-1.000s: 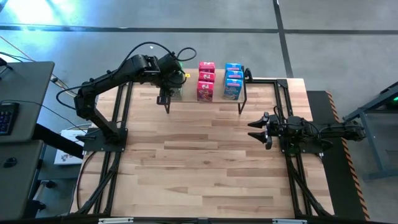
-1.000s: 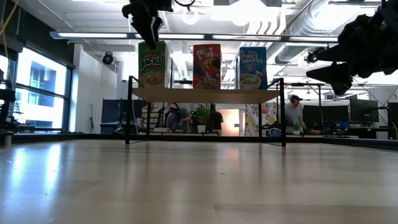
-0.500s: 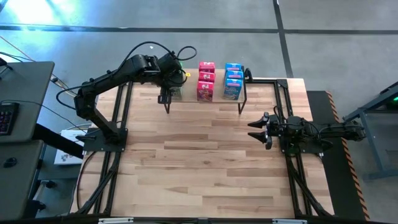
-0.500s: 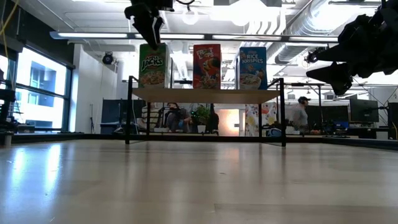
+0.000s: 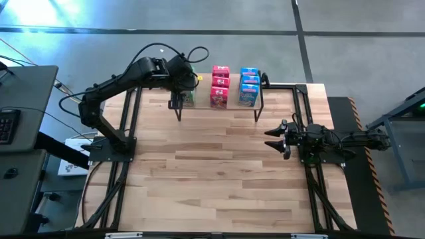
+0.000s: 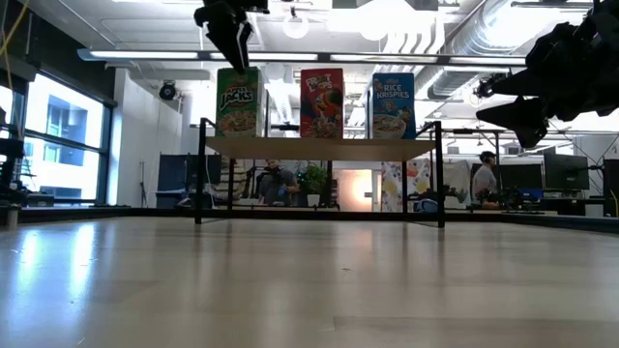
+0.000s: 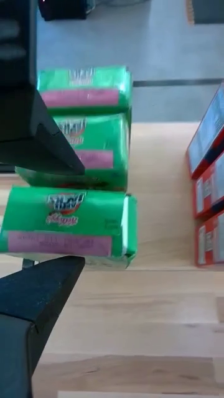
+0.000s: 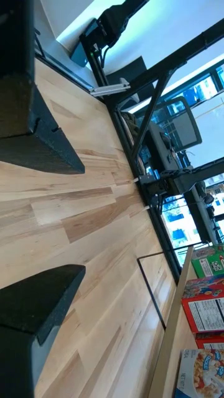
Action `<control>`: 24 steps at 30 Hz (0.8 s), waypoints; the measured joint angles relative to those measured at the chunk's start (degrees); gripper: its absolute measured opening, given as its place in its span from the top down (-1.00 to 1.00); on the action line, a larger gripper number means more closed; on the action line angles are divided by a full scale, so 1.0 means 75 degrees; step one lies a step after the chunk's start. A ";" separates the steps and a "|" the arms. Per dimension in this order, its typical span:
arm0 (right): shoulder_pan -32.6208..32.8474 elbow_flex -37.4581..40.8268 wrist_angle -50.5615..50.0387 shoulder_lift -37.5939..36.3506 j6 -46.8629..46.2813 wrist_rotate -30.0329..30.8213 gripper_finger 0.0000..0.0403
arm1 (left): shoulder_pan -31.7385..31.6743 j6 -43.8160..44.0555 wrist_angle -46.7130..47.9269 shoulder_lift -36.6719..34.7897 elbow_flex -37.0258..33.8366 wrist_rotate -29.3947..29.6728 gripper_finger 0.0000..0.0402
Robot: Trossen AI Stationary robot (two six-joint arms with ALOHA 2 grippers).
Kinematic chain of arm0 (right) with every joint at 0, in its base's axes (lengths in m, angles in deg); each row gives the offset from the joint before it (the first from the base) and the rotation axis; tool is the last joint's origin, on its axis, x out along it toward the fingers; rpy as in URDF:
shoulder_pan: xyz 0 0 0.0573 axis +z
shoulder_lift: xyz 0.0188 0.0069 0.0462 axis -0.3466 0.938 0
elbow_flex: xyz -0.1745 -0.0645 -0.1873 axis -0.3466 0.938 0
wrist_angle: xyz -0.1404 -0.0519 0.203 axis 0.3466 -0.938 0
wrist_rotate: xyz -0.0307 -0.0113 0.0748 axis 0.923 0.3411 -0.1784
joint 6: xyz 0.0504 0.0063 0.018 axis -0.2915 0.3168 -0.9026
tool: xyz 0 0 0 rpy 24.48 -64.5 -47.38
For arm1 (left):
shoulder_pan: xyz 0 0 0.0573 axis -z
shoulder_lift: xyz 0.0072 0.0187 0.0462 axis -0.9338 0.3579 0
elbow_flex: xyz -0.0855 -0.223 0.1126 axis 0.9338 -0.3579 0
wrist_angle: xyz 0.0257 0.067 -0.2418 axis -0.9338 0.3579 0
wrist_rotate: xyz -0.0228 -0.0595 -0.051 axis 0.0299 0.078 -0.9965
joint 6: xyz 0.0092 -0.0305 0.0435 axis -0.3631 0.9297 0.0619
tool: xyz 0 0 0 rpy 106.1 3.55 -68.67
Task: Stack cereal on shelf
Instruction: Put the green cereal box on the shelf aligned with the other green cereal boxes, then return to Home Position
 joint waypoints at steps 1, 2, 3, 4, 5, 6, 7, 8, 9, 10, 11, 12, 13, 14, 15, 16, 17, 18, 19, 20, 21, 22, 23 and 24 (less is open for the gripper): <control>-0.0001 0.0000 0.0000 -0.0001 0.0000 -0.0001 -0.21 | 0.0000 0.0000 0.0003 0.0000 0.0077 0.0016 -0.08; 0.0000 0.0000 0.0000 0.0000 0.0000 0.0001 -0.21 | 0.0000 0.0000 0.0008 0.0000 0.0175 0.0019 -0.08; -0.0003 0.0000 0.0000 0.0000 0.0000 0.0001 -0.21 | 0.0000 -0.0003 0.0018 0.0000 0.0285 0.0024 -0.08; -0.0001 0.0000 0.0000 -0.0001 0.0000 -0.0002 -0.21 | 0.0000 -0.0003 0.0046 0.0000 0.0413 0.0034 -0.08; -0.0002 0.0000 0.0000 -0.0002 0.0000 0.0001 -0.21 | 0.0000 -0.0003 0.0084 -0.0001 0.0541 0.0040 -0.08; -0.0002 0.0000 0.0000 0.0000 0.0000 0.0000 -0.21 | 0.0000 0.0000 0.0126 -0.0003 0.0671 0.0040 -0.08; -0.0001 0.0000 0.0000 0.0000 0.0000 -0.0002 -0.21 | 0.0000 0.0011 0.0187 -0.0003 0.0813 0.0035 -0.08; 0.0000 0.0000 0.0000 0.0000 0.0000 0.0001 -0.21 | 0.0000 0.0069 0.0274 -0.0003 0.0960 -0.0004 -0.08; -0.0001 0.0000 0.0000 0.0000 0.0000 0.0001 -0.21 | 0.0007 0.0148 0.0391 -0.0003 0.1107 -0.0084 -0.08; -0.0001 0.0000 0.0000 -0.0001 0.0000 0.0000 -0.21 | 0.0017 0.0270 0.0517 -0.0005 0.1244 -0.0203 -0.08; -0.0001 0.0000 0.0000 0.0000 0.0000 0.0000 -0.21 | 0.0034 0.0437 0.0631 -0.0006 0.1373 -0.0307 -0.08; -0.0003 0.0000 0.0000 -0.0001 0.0000 -0.0001 -0.21 | 0.0051 0.0634 0.0756 -0.0009 0.1496 -0.0423 -0.08; 0.0000 0.0000 0.0000 0.0000 0.0000 -0.0002 -0.21 | 0.0064 0.0844 0.0878 -0.0021 0.1592 -0.0540 -0.08; 0.0000 0.0000 0.0000 0.0000 0.0000 -0.0002 -0.21 | 0.0064 0.1039 0.0940 -0.0081 0.1628 -0.0684 -0.08; -0.0003 0.0000 0.0000 0.0000 0.0000 -0.0002 -0.21 | 0.0069 0.1213 0.0984 -0.0157 0.1644 -0.0848 -0.08; -0.0003 0.0000 0.0000 0.0000 0.0000 -0.0002 -0.21 | 0.0090 0.1396 0.0982 -0.0264 0.1644 -0.1017 -0.08; 0.0000 0.0000 0.0000 0.0000 0.0000 -0.0002 -0.21 | 0.0108 0.1603 0.0976 -0.0371 0.1641 -0.1232 -0.08; 0.0000 0.0000 0.0000 0.0000 0.0000 0.0000 -0.21 | 0.0124 0.1796 0.0963 -0.0485 0.1639 -0.1430 -0.08; -0.0002 0.0000 0.0000 0.0000 0.0000 -0.0002 -0.21 | 0.0152 0.1978 0.0943 -0.0603 0.1636 -0.1634 -0.08; 0.0000 0.0000 0.0000 0.0000 0.0000 0.0001 -0.21 | 0.0203 0.2133 0.0937 -0.0701 0.1633 -0.1791 -0.08; -0.0003 0.0000 0.0000 0.0000 0.0000 -0.0002 -0.21 | 0.0304 0.2261 0.0918 -0.0812 0.1634 -0.1866 -0.08; 0.0000 0.0000 0.0000 0.0000 0.0000 -0.0002 -0.21 | 0.0416 0.2386 0.0887 -0.0916 0.1633 -0.1900 -0.08; -0.0001 0.0000 0.0000 0.0000 0.0000 0.0000 -0.21 | 0.0545 0.2474 0.0849 -0.1023 0.1633 -0.1914 -0.08; 0.0000 0.0000 0.0000 0.0000 0.0000 -0.0002 -0.21 | 0.0693 0.2557 0.0803 -0.1139 0.1630 -0.1922 -0.08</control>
